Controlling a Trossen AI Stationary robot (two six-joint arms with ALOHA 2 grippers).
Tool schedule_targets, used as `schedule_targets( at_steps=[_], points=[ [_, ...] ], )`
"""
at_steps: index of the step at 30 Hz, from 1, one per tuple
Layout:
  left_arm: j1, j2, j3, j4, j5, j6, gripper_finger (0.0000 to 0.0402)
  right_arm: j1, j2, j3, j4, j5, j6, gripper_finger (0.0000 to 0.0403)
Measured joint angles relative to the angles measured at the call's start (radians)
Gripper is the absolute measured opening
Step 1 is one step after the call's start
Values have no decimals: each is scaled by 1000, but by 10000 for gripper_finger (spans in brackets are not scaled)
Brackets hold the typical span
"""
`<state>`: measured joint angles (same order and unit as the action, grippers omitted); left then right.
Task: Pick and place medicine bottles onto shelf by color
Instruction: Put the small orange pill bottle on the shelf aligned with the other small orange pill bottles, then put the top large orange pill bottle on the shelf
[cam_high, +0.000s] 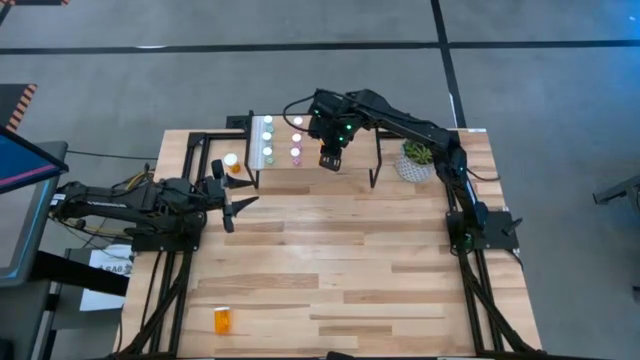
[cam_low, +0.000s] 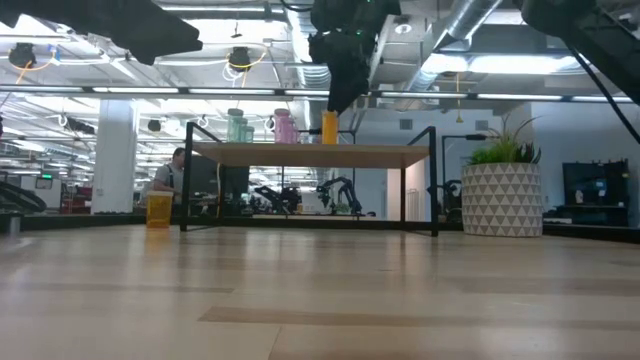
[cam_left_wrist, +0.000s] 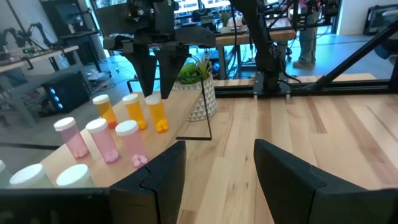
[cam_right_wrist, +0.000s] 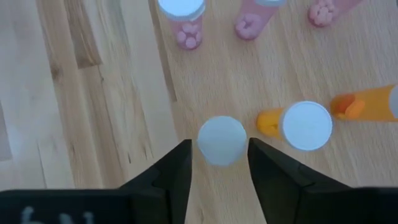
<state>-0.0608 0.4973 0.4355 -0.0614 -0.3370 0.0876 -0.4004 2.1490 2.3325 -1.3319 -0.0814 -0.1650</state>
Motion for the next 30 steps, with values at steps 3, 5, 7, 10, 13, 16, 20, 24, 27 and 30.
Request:
schedule_targets(
  at_steps=[3,5,7,10,13,16,20,24,27,30],
  points=[
    [0,0,0,0,0,-3,178,0,0,0,1,0,0,183],
    [0,0,0,0,0,-3,178,0,0,0,1,2,0,183],
    [0,0,0,0,0,-3,178,0,0,0,0,16,0,182],
    [0,0,0,0,0,-3,178,0,-16,0,-26,56,11,182],
    [0,0,0,0,0,-3,178,-3,-60,0,-68,82,34,182],
    [0,0,0,0,0,-5,178,-8,-108,1,-89,88,64,182],
    [0,0,0,5,0,-18,178,7,-172,1,-98,89,98,182],
    [0,0,0,5,-6,-58,178,64,-234,1,-116,56,116,182],
    [0,1,0,-2,-29,-113,178,141,-286,-7,-89,38,128,180],
    [0,13,0,-21,-44,-160,178,231,-359,-93,-21,32,143,173]
  ],
)
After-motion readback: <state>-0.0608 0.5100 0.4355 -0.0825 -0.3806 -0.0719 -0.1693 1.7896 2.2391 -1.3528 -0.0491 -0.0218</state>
